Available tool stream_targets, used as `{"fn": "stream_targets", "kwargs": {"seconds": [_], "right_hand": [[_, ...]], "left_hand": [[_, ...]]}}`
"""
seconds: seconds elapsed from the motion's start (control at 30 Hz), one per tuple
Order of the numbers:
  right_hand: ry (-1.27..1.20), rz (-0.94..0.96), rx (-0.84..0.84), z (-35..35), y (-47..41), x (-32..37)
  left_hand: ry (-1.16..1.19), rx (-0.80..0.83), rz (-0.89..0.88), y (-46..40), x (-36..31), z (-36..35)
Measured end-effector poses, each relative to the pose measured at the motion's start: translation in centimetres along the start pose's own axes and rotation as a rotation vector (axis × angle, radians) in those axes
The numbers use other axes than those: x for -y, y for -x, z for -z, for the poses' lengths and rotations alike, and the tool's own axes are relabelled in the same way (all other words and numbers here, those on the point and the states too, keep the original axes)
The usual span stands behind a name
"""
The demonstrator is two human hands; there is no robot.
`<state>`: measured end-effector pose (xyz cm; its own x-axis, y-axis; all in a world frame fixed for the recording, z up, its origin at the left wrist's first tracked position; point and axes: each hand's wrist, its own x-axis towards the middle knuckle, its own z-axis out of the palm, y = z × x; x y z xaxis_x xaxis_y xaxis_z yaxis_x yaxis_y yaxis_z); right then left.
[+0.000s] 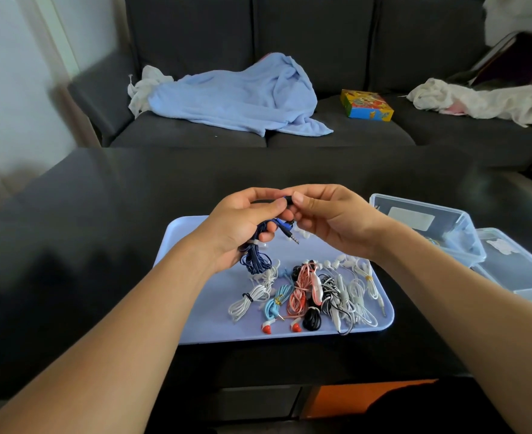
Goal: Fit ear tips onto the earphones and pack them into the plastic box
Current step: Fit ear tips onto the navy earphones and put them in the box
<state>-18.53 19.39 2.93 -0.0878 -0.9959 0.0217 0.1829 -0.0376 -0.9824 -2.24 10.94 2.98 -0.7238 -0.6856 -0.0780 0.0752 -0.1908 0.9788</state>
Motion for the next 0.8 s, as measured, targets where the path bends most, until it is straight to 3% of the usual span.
{"fn": "stream_targets", "kwargs": {"seconds": [0.4, 0.47, 0.53, 0.6, 0.63, 0.7, 0.8], "right_hand": [[-0.103, 0.031, -0.019, -0.3, -0.6, -0.5], [-0.075, 0.020, -0.087, 0.5, -0.9, -0.5], [0.124, 0.010, -0.340, 2.4, -1.5, -1.1], [0.511, -0.023, -0.635, 4.6, -2.0, -2.3], [0.689, -0.043, -0.702, 5.3, -2.3, -3.1], [0.904, -0.052, -0.690, 5.7, -3.1, -4.4], [1.011, -0.026, -0.637, 4.9, -5.0, -5.4]], "left_hand": [[0.016, 0.016, -0.001, -0.2, 0.0, 0.5], [-0.006, -0.004, 0.010, -0.4, 0.1, 0.8], [-0.003, -0.099, 0.042, -0.8, 0.3, 1.3], [0.065, -0.221, 0.117, -1.3, 0.7, 2.1], [0.119, -0.264, 0.166, -1.5, 0.9, 2.5], [0.240, -0.301, 0.268, -1.9, 1.2, 3.1], [0.357, -0.329, 0.371, -2.2, 1.5, 3.5]]}}
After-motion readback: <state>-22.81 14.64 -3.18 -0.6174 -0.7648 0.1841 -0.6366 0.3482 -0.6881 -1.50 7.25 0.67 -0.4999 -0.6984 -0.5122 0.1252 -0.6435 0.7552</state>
